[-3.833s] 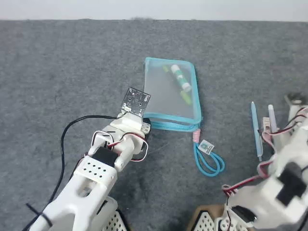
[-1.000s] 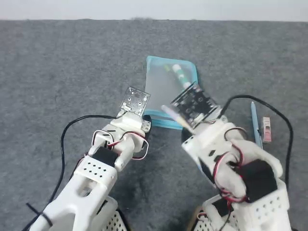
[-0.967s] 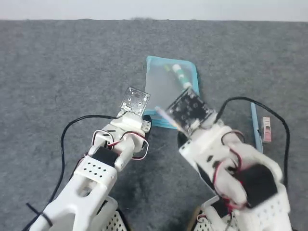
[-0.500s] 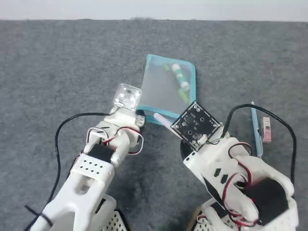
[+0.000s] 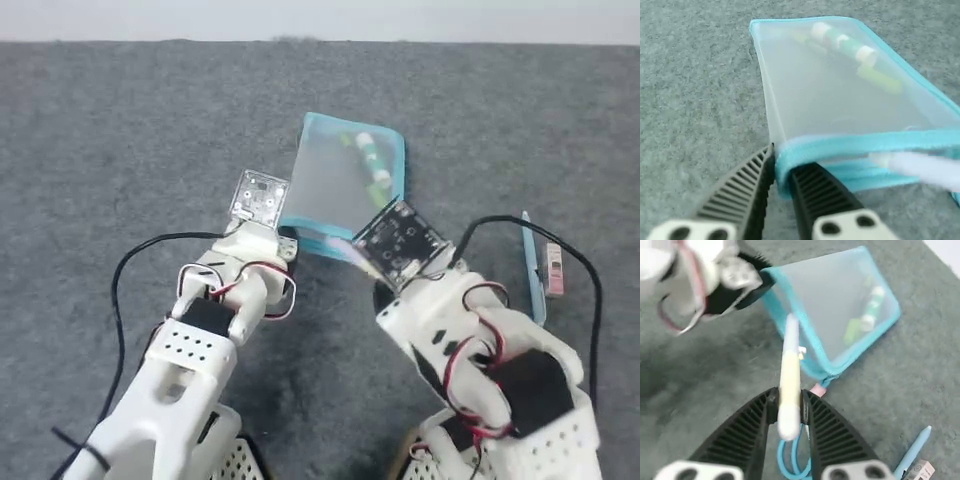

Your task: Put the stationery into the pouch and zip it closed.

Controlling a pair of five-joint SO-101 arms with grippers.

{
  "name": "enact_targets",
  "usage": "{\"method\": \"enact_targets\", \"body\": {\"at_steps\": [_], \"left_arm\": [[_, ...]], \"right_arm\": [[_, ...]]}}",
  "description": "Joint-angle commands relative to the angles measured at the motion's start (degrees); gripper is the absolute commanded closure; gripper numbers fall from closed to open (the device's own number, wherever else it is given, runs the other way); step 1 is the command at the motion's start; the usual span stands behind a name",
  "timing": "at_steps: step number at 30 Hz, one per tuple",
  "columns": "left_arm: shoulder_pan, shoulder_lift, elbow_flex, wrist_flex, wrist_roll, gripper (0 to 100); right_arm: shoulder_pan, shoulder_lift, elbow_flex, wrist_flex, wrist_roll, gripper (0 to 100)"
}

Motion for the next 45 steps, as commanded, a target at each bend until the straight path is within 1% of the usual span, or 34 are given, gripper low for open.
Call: {"method": "enact_targets", "body": {"at_steps": [1, 4, 9, 13, 17, 19, 22, 24, 27, 31, 33, 37, 40, 43, 44, 45], "left_arm": [[2.5, -0.3, -2.4, -1.8, 0.4, 99], [3.1, -0.3, -2.3, -1.8, 0.4, 99], [3.2, -0.3, -2.2, -1.8, 0.4, 99], [3.2, -0.3, -2.2, -1.8, 0.4, 99], [3.2, -0.3, -2.2, -1.8, 0.4, 99], [3.2, -0.3, -2.2, -1.8, 0.4, 99], [3.2, -0.3, -2.2, -1.8, 0.4, 99], [3.2, -0.3, -2.2, -1.8, 0.4, 99], [3.2, -0.3, -2.2, -1.8, 0.4, 99], [3.2, -0.3, -1.7, -1.8, 0.4, 99], [3.3, -0.3, -1.6, -1.8, 0.4, 99], [3.2, -0.3, -1.6, -1.8, 0.4, 99], [1.5, -0.6, -2.3, -1.8, 0.4, 99], [-1.8, -0.4, -3.5, -1.7, 1.6, 99], [-1.7, -0.3, -3.6, -0.8, 2.8, 99], [0.1, -0.3, -3.6, 0.7, 3.3, 99]], "right_arm": [[4.5, 1.5, 0.2, -4.1, 0.3, 99.2], [8.0, 5.4, 0.2, -5.9, -0.2, 99.2], [11.7, 13.1, 0.2, -11.8, -6.4, 99.2], [11.5, 20.1, 0.2, -15.1, -11.0, 99.2], [11.3, 24.7, 0.2, -15.2, -11.3, 98.7], [10.0, 25.0, 0.2, -13.4, -8.6, 96.1], [4.2, 24.5, 0.0, -8.7, -6.2, 87.3], [0.6, 23.6, 0.0, -8.3, -6.2, 82.0], [-0.7, 23.9, -1.0, -9.9, -5.2, 77.9], [1.8, 26.5, -4.0, -10.0, -5.2, 77.9], [4.4, 28.6, -7.2, -8.0, -5.2, 77.9], [7.6, 34.4, -14.8, 0.1, -5.0, 77.9], [10.1, 38.0, -20.3, 7.3, -4.8, 77.9], [14.4, 40.4, -24.7, 12.3, -1.2, 77.9], [16.0, 41.0, -25.3, 13.1, 0.1, 77.9], [17.5, 41.5, -25.3, 13.5, 1.3, 77.9]]}}
